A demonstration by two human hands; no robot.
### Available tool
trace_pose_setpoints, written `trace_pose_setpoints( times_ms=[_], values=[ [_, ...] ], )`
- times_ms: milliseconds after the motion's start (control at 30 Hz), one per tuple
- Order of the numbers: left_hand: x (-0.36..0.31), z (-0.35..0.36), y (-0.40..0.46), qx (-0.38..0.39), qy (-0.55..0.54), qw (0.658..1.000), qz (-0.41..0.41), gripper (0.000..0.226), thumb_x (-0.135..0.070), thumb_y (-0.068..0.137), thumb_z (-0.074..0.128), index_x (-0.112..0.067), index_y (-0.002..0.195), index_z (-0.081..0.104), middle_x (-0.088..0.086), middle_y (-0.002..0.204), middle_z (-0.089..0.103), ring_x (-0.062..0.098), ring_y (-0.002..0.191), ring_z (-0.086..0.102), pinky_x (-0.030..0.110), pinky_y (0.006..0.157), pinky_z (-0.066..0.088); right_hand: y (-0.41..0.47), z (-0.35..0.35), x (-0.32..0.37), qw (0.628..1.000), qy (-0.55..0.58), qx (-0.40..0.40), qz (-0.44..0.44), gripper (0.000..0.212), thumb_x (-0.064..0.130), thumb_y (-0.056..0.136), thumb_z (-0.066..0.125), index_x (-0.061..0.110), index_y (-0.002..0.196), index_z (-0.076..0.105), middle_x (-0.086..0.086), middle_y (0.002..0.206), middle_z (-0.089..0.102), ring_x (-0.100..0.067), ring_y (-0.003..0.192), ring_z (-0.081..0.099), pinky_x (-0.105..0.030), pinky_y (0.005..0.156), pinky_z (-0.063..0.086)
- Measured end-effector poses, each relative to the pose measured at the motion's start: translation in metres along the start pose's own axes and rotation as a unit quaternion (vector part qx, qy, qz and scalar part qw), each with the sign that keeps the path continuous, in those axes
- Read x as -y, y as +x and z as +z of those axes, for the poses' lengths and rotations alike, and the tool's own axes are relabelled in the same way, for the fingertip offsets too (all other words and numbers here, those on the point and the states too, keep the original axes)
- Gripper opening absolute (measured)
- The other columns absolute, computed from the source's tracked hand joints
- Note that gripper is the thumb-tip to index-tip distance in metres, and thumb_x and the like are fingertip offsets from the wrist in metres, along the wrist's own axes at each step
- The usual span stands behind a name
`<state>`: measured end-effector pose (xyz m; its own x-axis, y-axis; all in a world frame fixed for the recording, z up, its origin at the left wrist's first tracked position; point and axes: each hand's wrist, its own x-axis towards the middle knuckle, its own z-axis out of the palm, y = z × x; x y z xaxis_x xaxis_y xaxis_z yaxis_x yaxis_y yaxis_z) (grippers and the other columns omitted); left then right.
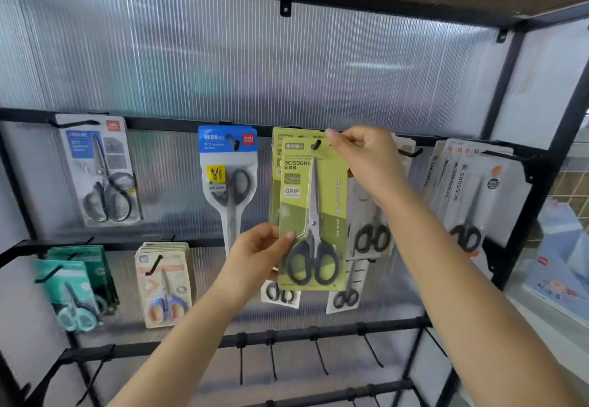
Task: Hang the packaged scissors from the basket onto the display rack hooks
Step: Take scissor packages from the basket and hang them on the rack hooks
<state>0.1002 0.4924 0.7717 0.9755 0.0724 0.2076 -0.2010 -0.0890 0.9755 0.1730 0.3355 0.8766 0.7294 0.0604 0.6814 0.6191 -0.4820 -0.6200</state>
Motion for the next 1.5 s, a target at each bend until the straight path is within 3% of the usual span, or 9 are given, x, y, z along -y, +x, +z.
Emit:
trace_pose_setpoints(
  times_ms=[133,333,467,633,800,1000,1100,1233,1500],
  values=[
    [0.008,-0.001,0.015,-0.031,0.015,0.999,-0.014,0.02,-0.02,0.093,0.057,-0.002,0.085,0.06,0.014,0.077,0.063,0.024,0.072,0.059,0.048,0.08,0.054,0.01,0.013,-0.008,1.0,-0.021,-0.009,0.005,0.039,0.038,0.092,0.057,0.0,0.084,0.068,-0.019,0.076,0.065,-0.015,0.062,0.051,-0.026,0.06,0.038],
    [0.019,-0.003,0.054,-0.071,0.082,0.994,-0.007,0.029,-0.03,0.093,0.058,-0.003,0.084,0.064,0.027,0.091,0.066,0.033,0.079,0.063,0.057,0.082,0.052,0.028,0.027,-0.02,0.998,-0.054,-0.015,-0.009,0.04,0.036,0.093,0.056,-0.001,0.081,0.066,-0.01,0.069,0.06,-0.014,0.062,0.05,-0.027,0.058,0.036],
    [0.019,-0.006,0.077,-0.099,0.179,0.979,-0.009,0.026,-0.034,0.094,0.054,-0.011,0.089,0.066,0.009,0.083,0.065,0.03,0.082,0.063,0.046,0.083,0.054,0.035,0.032,-0.025,0.996,-0.078,-0.025,-0.025,0.038,0.034,0.092,0.058,-0.001,0.079,0.065,-0.012,0.073,0.065,-0.02,0.066,0.056,-0.027,0.059,0.039],
    [0.02,-0.008,0.092,-0.106,0.25,0.962,-0.004,0.029,-0.034,0.096,0.051,-0.009,0.102,0.066,0.006,0.082,0.063,0.024,0.08,0.06,0.037,0.08,0.053,0.039,0.034,-0.027,0.993,-0.115,-0.017,-0.035,0.03,0.035,0.093,0.056,0.009,0.079,0.06,-0.001,0.07,0.06,-0.015,0.066,0.055,-0.029,0.062,0.042],
    [0.019,-0.013,0.086,-0.131,0.336,0.933,0.017,0.033,-0.033,0.097,0.049,-0.002,0.09,0.06,0.009,0.071,0.056,0.025,0.067,0.051,0.029,0.059,0.037,0.026,0.028,-0.021,0.986,-0.148,-0.029,-0.067,0.028,0.031,0.095,0.052,0.004,0.1,0.059,-0.011,0.087,0.066,-0.024,0.079,0.061,-0.041,0.072,0.05],
    [0.012,-0.014,0.055,-0.206,0.461,0.833,0.225,0.023,-0.016,0.095,0.047,0.001,0.085,0.057,0.01,0.074,0.049,0.03,0.068,0.048,0.033,0.056,0.029,-0.02,0.009,-0.013,0.961,-0.255,-0.056,-0.095,0.031,0.024,0.097,0.044,0.006,0.12,0.054,-0.008,0.113,0.059,-0.021,0.104,0.055,-0.034,0.082,0.045],
    [0.008,-0.003,0.04,-0.157,0.449,0.808,0.348,0.021,-0.012,0.091,0.049,0.004,0.084,0.061,0.021,0.076,0.06,0.037,0.071,0.057,0.035,0.055,0.035,-0.054,-0.004,-0.011,0.948,-0.301,-0.062,-0.077,0.035,0.022,0.098,0.041,0.004,0.126,0.051,-0.011,0.123,0.056,-0.024,0.111,0.052,-0.032,0.088,0.043],
    [0.012,0.039,0.012,0.011,0.434,0.767,0.473,0.034,-0.019,0.086,0.04,0.007,0.083,0.062,0.026,0.074,0.061,0.042,0.066,0.06,0.04,0.052,0.046,-0.125,-0.025,-0.024,0.923,-0.382,-0.046,0.011,0.041,0.025,0.099,0.038,0.003,0.133,0.045,-0.015,0.128,0.053,-0.03,0.113,0.052,-0.039,0.089,0.043],
    [0.061,0.174,-0.106,0.309,0.397,0.759,0.413,0.041,-0.027,0.099,0.04,0.003,0.125,0.049,0.022,0.132,0.048,0.036,0.122,0.044,0.043,0.093,0.035,-0.323,-0.099,-0.042,0.827,-0.505,-0.019,0.248,0.04,0.029,0.098,0.041,0.0,0.124,0.049,-0.021,0.121,0.054,-0.035,0.111,0.052,-0.039,0.088,0.037]
  ],
)
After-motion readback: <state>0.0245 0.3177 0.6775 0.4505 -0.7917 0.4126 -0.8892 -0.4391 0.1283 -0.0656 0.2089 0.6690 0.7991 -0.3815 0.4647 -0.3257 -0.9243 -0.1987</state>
